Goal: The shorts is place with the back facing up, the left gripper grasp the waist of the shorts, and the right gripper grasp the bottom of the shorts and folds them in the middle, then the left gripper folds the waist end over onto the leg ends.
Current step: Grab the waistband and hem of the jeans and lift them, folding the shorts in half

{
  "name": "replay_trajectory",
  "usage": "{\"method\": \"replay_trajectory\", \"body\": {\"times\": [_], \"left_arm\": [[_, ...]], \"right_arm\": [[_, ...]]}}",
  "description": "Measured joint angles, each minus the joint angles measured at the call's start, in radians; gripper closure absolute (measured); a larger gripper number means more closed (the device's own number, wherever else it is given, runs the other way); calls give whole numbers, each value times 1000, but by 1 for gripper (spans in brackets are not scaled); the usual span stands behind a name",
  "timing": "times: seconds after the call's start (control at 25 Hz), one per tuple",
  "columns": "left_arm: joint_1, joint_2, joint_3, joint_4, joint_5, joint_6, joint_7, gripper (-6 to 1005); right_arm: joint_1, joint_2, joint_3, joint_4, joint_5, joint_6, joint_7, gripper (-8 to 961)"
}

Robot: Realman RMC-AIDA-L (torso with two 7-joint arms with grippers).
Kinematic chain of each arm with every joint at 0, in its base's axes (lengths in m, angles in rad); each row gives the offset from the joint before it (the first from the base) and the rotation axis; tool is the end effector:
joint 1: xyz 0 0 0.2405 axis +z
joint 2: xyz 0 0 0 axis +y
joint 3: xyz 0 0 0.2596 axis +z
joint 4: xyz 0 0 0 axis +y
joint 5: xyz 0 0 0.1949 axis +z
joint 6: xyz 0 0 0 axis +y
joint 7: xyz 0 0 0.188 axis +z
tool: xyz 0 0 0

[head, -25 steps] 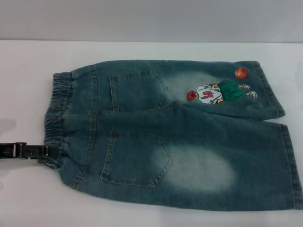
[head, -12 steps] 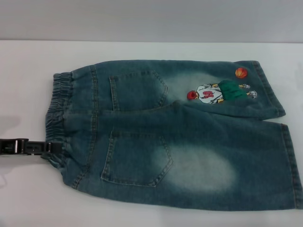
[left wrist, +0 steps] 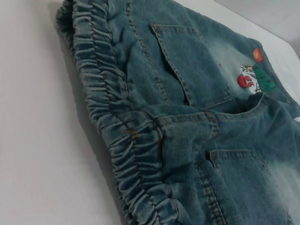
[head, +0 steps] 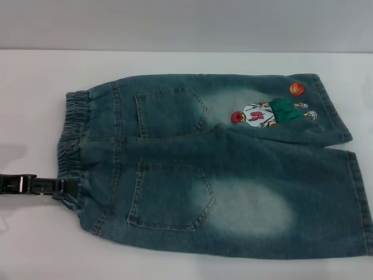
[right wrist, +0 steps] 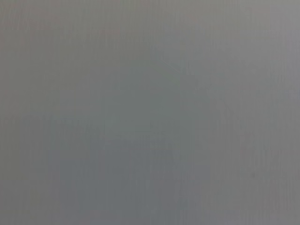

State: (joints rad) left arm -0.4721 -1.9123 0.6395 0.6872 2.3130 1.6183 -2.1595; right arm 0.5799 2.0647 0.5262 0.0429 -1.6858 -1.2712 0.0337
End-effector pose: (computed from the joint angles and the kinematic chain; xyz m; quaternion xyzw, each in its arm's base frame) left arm -0.3303 0.3066 0.0156 -0.8005 -0.5835 -0.1009 0.0927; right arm 0.3064 0.4040 0.0543 -0.6127 0.1732 0.3007 0.7100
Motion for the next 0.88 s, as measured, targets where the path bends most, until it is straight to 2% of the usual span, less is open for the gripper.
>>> {"method": "replay_trajectory", "body": {"times": [0.6, 0.88], "left_arm": [[-19, -4, 2, 10, 15, -52, -47, 186], [-37, 0, 2, 12, 51, -58, -124, 185]], "right_arm": [[1, -2, 0, -1, 0, 9, 0, 392], [0, -2, 0, -2, 0, 9, 0, 391]]}}
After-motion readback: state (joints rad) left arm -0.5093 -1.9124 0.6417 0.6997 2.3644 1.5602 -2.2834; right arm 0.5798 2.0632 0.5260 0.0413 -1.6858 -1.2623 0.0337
